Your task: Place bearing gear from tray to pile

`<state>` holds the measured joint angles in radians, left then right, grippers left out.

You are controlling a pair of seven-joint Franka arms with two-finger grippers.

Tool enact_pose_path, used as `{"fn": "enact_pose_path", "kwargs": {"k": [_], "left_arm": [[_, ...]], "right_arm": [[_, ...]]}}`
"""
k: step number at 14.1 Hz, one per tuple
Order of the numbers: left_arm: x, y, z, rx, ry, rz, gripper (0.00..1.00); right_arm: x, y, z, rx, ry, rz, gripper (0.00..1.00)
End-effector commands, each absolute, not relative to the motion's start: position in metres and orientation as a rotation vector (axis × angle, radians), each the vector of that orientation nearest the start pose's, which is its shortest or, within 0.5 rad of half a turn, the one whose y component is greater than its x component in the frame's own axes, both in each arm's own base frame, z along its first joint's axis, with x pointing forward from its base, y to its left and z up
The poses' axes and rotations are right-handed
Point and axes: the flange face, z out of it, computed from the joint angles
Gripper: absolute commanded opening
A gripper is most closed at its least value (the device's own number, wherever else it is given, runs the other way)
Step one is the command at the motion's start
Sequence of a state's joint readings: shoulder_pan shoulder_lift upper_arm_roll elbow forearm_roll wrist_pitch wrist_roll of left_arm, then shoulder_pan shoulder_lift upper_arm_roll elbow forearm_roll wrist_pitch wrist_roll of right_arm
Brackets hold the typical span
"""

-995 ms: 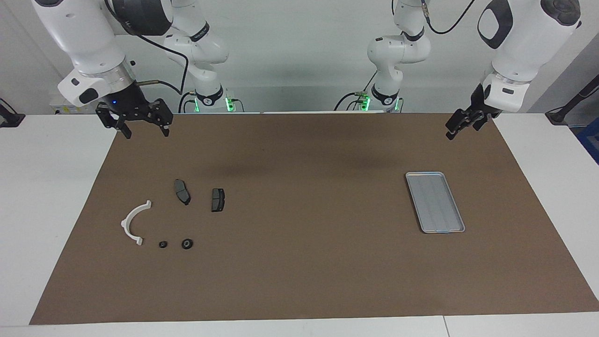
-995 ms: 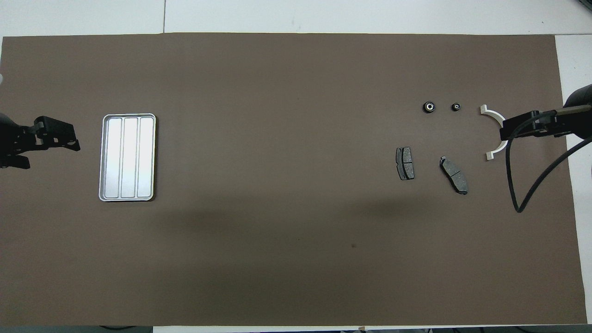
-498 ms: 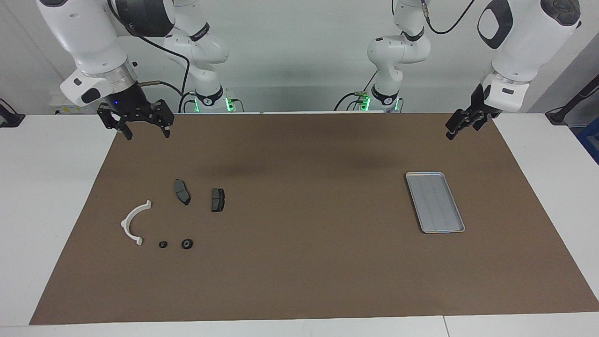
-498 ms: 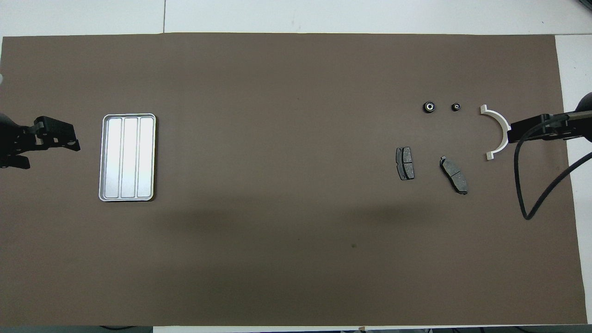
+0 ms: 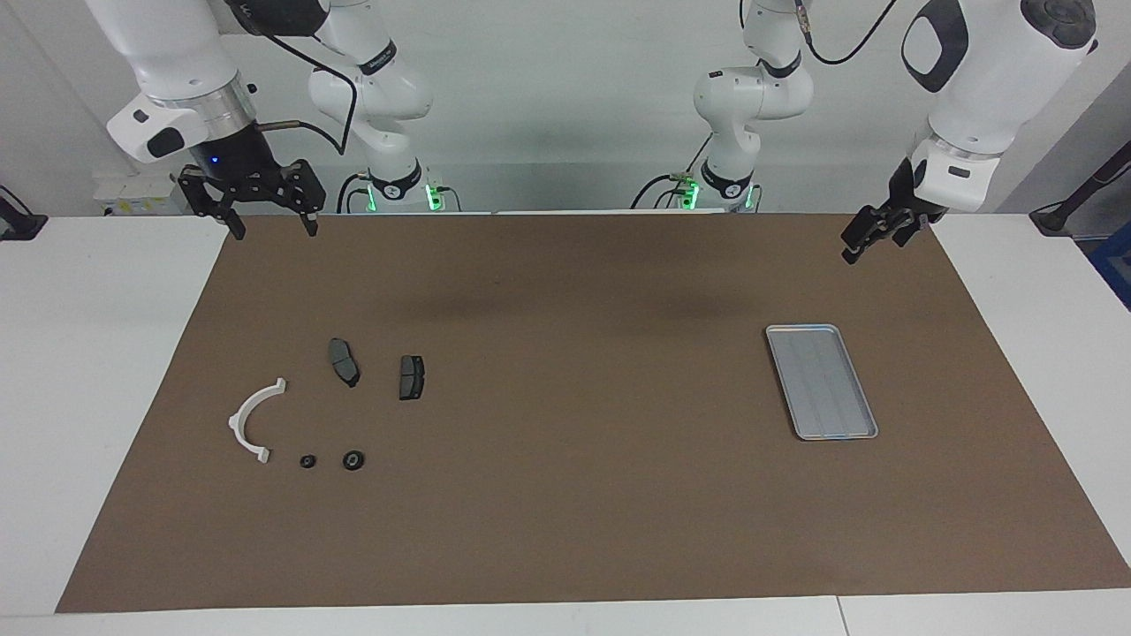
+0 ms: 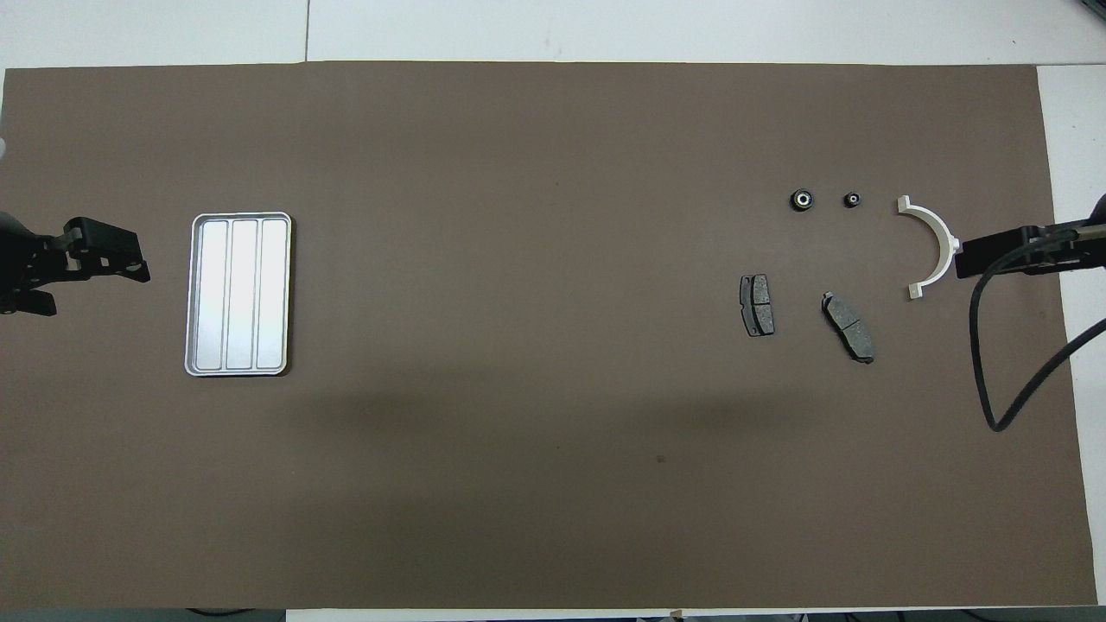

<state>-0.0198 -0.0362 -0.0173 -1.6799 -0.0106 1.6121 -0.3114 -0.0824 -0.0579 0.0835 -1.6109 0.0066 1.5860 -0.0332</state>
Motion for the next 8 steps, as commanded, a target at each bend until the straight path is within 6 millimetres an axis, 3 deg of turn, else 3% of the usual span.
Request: {"fn": "enact_pose_path", "kwargs": {"k": [1,8], "left_arm": [[0.5375,-0.0209,0.5985,-3.115,-0.419,0.044,1.0],[0.5375,-0.0209,0.5985,-3.114,-0.421,0.044,1.0]], "right_arm": [[0.5315,0.0006,0.6308,-3.133,-0.05,-0.026,1.0],[0.5314,-0.0028,0.6306,-3.135,-0.038,-0.024,1.0]]}}
